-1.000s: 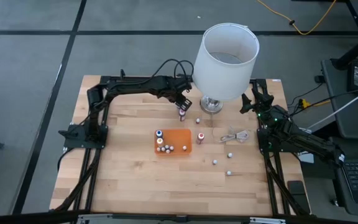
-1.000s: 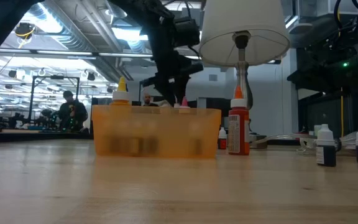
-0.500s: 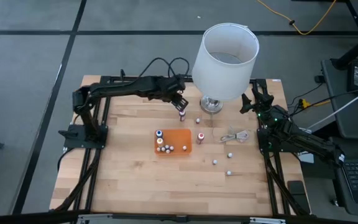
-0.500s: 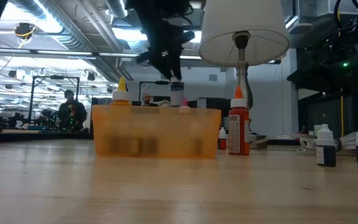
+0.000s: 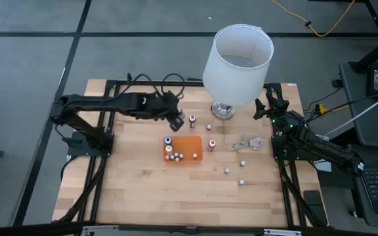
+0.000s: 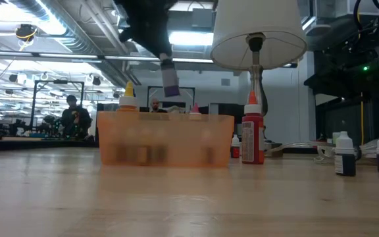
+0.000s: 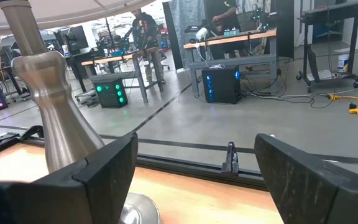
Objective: Pick & Place food coloring
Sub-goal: Put the big purple food coloring bottle into the orange transparent bin, then put the big pink food coloring bottle into the orange transparent bin
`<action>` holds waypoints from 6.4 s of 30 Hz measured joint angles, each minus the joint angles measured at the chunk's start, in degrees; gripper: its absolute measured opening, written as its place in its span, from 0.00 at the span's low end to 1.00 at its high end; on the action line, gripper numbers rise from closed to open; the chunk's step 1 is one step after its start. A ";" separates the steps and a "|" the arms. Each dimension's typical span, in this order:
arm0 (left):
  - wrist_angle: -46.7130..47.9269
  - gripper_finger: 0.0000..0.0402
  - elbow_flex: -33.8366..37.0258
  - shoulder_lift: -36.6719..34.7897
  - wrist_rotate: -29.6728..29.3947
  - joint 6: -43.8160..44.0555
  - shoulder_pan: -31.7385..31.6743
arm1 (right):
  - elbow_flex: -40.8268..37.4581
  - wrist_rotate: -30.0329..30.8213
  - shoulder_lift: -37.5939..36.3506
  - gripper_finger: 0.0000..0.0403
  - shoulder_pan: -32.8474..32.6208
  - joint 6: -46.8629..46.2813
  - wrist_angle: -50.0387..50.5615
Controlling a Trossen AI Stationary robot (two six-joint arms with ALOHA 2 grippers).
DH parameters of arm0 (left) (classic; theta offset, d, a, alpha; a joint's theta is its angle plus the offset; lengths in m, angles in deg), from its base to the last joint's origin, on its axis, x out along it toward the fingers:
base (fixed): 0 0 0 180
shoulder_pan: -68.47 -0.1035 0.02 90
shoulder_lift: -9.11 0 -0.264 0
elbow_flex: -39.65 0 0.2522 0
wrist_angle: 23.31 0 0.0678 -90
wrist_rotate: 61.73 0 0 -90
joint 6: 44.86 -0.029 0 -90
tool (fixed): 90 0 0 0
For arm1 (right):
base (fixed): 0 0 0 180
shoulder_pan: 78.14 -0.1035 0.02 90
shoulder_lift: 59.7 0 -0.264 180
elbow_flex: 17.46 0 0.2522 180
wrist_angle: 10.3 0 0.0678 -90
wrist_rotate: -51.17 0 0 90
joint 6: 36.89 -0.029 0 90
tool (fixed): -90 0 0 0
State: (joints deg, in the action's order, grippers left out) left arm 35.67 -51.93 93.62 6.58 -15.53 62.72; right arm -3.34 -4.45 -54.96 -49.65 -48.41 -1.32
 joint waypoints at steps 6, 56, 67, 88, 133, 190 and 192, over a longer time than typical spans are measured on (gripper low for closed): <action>0.36 0.27 0.00 -0.58 4.78 -1.45 5.99 | -0.01 0.00 0.01 0.80 0.00 0.00 0.01; 2.74 0.35 1.57 16.13 6.37 0.65 10.90 | 0.00 -0.01 0.01 0.80 0.00 0.00 0.00; 4.54 0.43 1.31 15.14 6.29 2.96 10.42 | -0.02 -0.01 -0.01 0.80 0.00 0.00 0.00; 10.61 0.61 -9.59 14.53 4.94 1.95 6.89 | -0.01 -0.01 0.01 0.80 -0.01 0.01 0.02; 5.86 0.60 -21.33 33.18 -3.87 4.13 -2.31 | 0.00 0.00 0.00 0.80 -0.02 0.00 0.00; 7.80 0.29 -17.35 28.53 -3.10 -1.06 0.35 | 0.00 -0.01 -0.01 0.80 -0.02 0.00 0.00; 8.01 0.30 -17.35 27.06 -3.62 -1.06 0.75 | 0.00 -0.01 0.01 0.80 0.00 0.00 0.02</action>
State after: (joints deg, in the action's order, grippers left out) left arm 43.68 -69.29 120.68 2.95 -16.59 63.46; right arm -3.34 -4.46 -54.95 -49.65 -48.42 -1.30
